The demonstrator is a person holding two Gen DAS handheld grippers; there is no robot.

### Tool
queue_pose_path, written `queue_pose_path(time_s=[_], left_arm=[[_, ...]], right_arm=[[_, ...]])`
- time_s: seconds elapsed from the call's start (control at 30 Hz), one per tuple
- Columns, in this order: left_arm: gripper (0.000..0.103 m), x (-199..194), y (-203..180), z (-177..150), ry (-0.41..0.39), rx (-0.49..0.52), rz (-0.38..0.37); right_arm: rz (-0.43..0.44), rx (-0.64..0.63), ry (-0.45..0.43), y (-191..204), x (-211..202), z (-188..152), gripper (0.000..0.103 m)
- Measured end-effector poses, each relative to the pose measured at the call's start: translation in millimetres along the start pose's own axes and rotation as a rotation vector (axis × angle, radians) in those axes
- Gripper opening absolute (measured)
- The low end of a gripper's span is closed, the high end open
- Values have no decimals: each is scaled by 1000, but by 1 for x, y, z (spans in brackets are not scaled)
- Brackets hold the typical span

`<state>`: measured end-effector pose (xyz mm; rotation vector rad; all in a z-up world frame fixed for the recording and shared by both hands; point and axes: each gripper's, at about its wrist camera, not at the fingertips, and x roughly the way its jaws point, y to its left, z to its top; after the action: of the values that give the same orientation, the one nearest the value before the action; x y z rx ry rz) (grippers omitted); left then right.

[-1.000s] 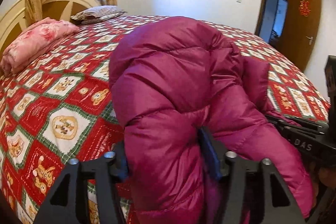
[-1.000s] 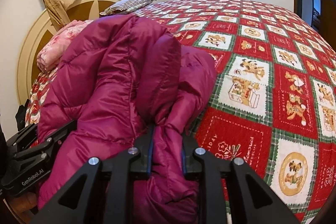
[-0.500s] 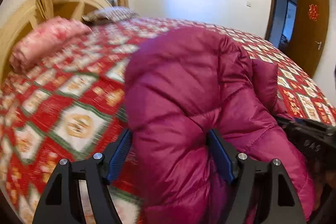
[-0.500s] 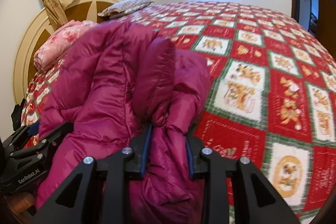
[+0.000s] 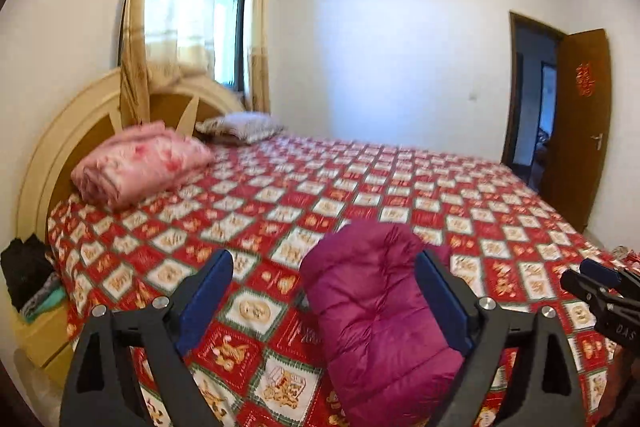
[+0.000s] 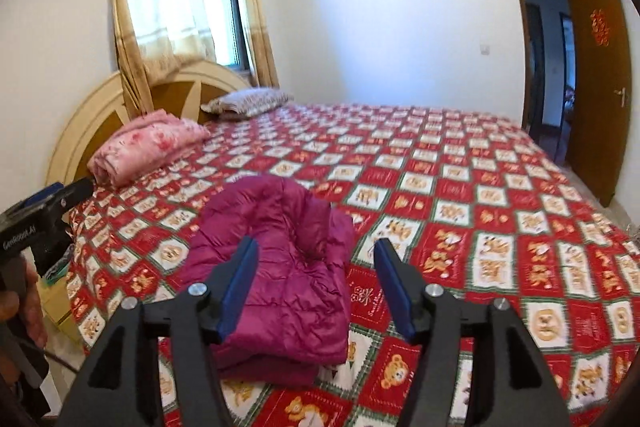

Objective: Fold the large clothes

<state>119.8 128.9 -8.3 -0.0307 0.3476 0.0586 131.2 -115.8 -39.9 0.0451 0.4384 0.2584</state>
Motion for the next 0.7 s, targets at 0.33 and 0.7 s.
queue_pose_path(time_s=[0.33, 0.7], left_arm=[[93, -13, -6, 8, -33, 16, -21], [93, -9, -7, 0, -15, 15, -12]], right_arm=[[-2, -8, -61, 6, -27, 11, 70], [14, -7, -50, 6, -28, 6, 70]])
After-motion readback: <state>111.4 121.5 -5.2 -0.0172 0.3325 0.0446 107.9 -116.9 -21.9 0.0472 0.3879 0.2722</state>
